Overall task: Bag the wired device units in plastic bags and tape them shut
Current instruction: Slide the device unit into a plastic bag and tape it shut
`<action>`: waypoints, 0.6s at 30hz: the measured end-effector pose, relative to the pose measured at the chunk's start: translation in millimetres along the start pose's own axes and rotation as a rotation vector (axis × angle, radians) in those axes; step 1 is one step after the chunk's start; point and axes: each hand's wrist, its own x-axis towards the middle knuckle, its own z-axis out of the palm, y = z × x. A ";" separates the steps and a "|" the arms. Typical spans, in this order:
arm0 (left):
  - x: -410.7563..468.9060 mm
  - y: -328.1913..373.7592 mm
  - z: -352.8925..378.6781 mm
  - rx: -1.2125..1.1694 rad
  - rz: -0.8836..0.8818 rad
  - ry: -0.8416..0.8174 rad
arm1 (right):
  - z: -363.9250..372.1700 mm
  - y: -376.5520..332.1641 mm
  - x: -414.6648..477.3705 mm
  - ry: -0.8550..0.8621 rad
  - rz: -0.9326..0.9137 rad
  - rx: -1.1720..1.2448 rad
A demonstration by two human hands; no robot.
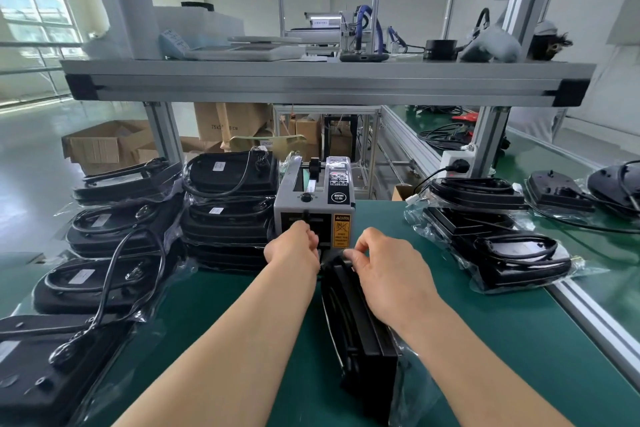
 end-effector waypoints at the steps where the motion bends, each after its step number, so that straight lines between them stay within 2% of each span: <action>1: -3.6 -1.3 -0.3 -0.011 0.033 0.019 | 0.0 0.4 -0.2 -0.003 0.004 0.000; 3: -13.1 -1.6 -4.7 -0.051 0.103 0.072 | -0.7 2.8 -0.6 -0.005 0.015 0.004; 5: -27.7 2.3 -15.1 -0.028 0.168 0.002 | -1.1 7.1 0.1 -0.010 0.025 0.026; 9: -65.7 9.1 -49.1 0.298 0.303 -0.538 | 2.5 14.4 4.7 -0.035 0.076 0.097; 11: -78.9 8.4 -53.5 0.566 0.333 -0.664 | 4.1 16.2 9.6 -0.072 0.139 0.159; 13: -81.1 4.0 -47.2 0.803 0.413 -0.582 | 4.4 17.1 13.4 -0.104 0.182 0.222; 14: -79.1 1.7 -42.8 0.840 0.439 -0.531 | 4.8 16.9 13.6 -0.113 0.188 0.242; 18: -71.3 -1.0 -31.1 0.782 0.375 -0.496 | 7.7 15.2 6.8 -0.083 0.175 0.279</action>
